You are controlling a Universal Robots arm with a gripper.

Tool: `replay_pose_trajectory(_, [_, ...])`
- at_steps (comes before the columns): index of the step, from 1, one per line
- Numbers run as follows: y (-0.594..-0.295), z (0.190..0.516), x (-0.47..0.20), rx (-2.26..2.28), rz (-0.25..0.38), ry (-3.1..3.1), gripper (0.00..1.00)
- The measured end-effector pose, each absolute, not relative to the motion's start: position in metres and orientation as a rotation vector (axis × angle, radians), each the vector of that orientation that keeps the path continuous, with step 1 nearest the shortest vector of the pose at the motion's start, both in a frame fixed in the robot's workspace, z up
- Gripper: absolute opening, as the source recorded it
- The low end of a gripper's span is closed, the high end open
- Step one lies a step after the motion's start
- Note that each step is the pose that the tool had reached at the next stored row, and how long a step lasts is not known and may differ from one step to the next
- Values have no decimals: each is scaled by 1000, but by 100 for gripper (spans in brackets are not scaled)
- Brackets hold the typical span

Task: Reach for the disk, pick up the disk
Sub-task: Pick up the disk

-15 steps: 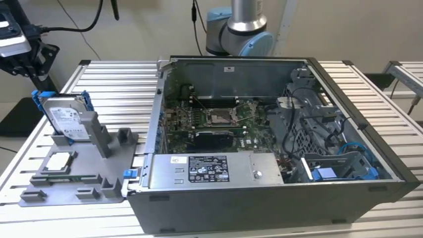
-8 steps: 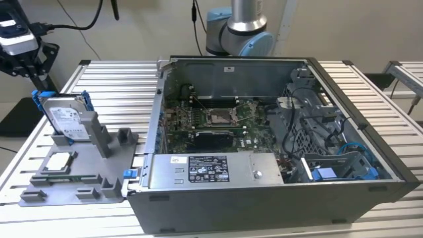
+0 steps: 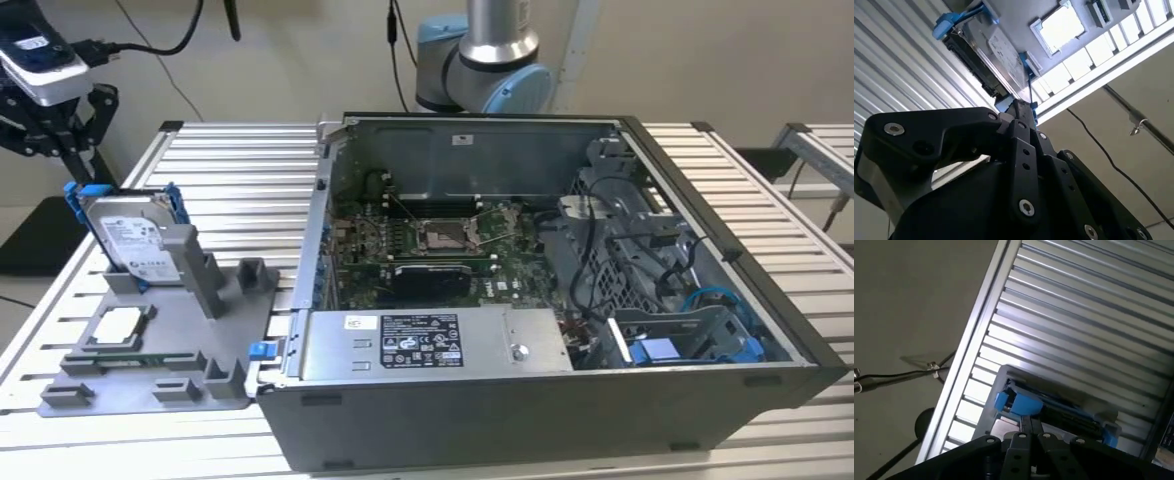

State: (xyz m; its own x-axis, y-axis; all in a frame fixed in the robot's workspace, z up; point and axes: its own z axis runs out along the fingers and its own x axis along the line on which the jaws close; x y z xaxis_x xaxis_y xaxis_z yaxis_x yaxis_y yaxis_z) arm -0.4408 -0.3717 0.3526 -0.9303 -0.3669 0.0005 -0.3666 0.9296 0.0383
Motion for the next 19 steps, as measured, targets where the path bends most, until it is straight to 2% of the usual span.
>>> replay_pose_trajectory(19, [-372,353,-441,1104,-56,-2926,0])
